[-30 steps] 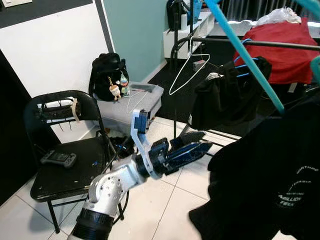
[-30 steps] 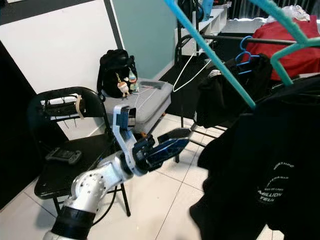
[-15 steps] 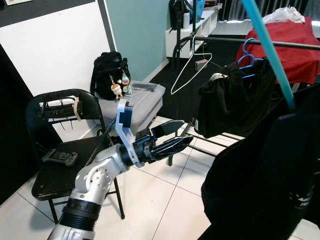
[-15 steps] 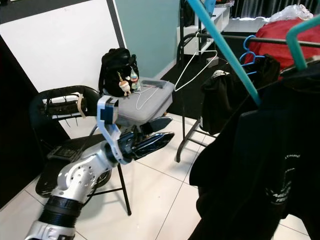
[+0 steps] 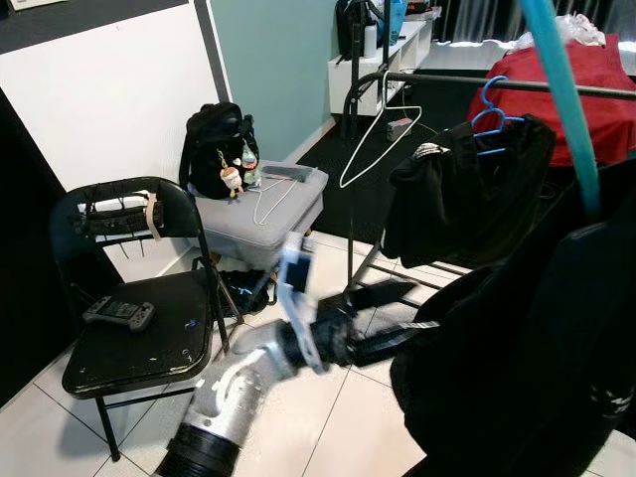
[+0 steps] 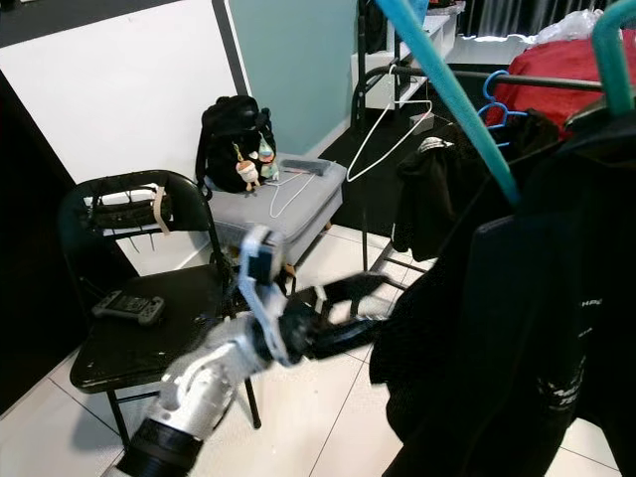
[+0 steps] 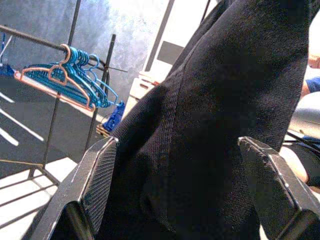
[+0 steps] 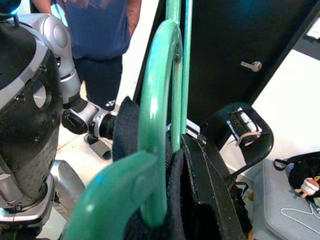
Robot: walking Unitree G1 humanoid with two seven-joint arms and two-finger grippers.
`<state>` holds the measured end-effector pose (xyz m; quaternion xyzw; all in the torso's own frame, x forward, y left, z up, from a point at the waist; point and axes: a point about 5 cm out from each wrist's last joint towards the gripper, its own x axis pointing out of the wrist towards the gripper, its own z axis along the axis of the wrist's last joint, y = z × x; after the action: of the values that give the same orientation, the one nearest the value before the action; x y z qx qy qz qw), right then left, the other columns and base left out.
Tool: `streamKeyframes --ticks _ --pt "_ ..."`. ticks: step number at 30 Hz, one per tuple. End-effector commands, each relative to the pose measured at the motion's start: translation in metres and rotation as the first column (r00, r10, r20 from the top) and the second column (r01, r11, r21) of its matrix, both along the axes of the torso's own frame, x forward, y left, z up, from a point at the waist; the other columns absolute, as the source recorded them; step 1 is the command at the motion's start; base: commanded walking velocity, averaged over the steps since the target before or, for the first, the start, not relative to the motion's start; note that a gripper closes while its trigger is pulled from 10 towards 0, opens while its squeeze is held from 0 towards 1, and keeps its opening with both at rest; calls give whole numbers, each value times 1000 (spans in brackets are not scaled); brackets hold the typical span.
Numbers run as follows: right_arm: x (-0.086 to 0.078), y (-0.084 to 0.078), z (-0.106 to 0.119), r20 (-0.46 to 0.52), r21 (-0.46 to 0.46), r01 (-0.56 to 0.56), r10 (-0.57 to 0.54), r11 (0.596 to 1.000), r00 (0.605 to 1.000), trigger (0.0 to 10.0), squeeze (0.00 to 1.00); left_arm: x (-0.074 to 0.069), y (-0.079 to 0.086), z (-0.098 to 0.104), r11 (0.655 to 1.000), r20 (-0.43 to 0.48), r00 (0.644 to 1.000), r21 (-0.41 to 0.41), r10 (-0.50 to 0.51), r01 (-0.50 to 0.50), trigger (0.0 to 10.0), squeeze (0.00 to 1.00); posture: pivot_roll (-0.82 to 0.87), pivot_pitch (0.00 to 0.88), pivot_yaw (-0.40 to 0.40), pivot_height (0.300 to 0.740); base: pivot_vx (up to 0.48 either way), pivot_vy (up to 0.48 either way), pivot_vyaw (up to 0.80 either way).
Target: Hang hanger
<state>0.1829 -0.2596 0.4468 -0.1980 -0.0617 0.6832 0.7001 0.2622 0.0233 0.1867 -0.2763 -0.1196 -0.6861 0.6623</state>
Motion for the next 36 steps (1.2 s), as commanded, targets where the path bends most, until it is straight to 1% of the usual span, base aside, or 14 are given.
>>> streamKeyframes --ticks 1,7,10,11,13,14,15,16,20,21,22,26,32,36 --pt "-4 3 4 21 1 -32 32 999 999 0 0 -1 3 1 1000 7 1000 -9 9 -9 10000 0 -284 0 73 740 0 0 0" --pt "-3 3 3 24 2 -35 35 999 999 0 0 -3 4 3 1000 22 1000 -16 -11 11 10000 0 -276 0 77 740 0 0 0" --pt "-2 3 2 25 2 -37 37 999 999 0 0 -4 12 5 998 15 998 -34 -55 55 10000 0 -274 0 76 740 0 0 0" --pt "-2 4 2 25 2 -37 37 999 999 0 0 -6 15 5 996 15 997 -32 -79 79 8471 0 -273 0 76 740 0 0 0" --pt "-2 4 2 25 2 -37 37 999 999 0 0 -6 15 5 996 15 997 -32 -79 79 8471 0 -273 0 76 740 0 0 0" --pt "-2 4 2 27 2 -37 37 999 999 0 0 -8 17 4 994 14 994 -27 -108 108 941 0 -273 0 77 740 0 0 0" --pt "-2 4 2 27 2 -37 37 999 999 0 0 -8 17 4 994 14 994 -27 -108 108 941 0 -273 0 77 740 0 0 0" --pt "-3 4 3 28 2 -38 38 999 999 0 0 -13 16 2 988 10 989 -17 -150 151 0 0 -274 0 81 740 0 0 0" --pt "-3 5 3 30 2 -40 40 999 999 0 0 -18 13 -1 983 4 983 -5 -185 185 0 0 -274 0 81 740 0 0 0" --pt "-3 5 4 33 1 -42 42 999 999 0 0 -24 7 -4 977 -5 977 9 -214 214 0 0 -276 0 83 740 0 0 0" --pt "-3 5 4 33 1 -42 42 999 999 0 0 -24 7 -4 977 -5 977 9 -214 214 0 0 -276 0 83 740 0 0 0" --pt "-5 6 4 36 0 -46 46 999 998 0 0 -33 -10 -17 973 -35 974 52 -224 225 0 0 -279 0 84 740 0 0 0" --pt "-5 6 4 37 1 -48 48 999 998 0 0 -34 -13 -22 976 -59 977 65 -203 206 0 0 -278 0 86 740 0 0 0" --pt "-4 5 2 33 5 -49 49 999 998 0 0 -27 -10 -22 986 -82 985 56 -153 158 0 0 -274 0 87 740 0 0 0"
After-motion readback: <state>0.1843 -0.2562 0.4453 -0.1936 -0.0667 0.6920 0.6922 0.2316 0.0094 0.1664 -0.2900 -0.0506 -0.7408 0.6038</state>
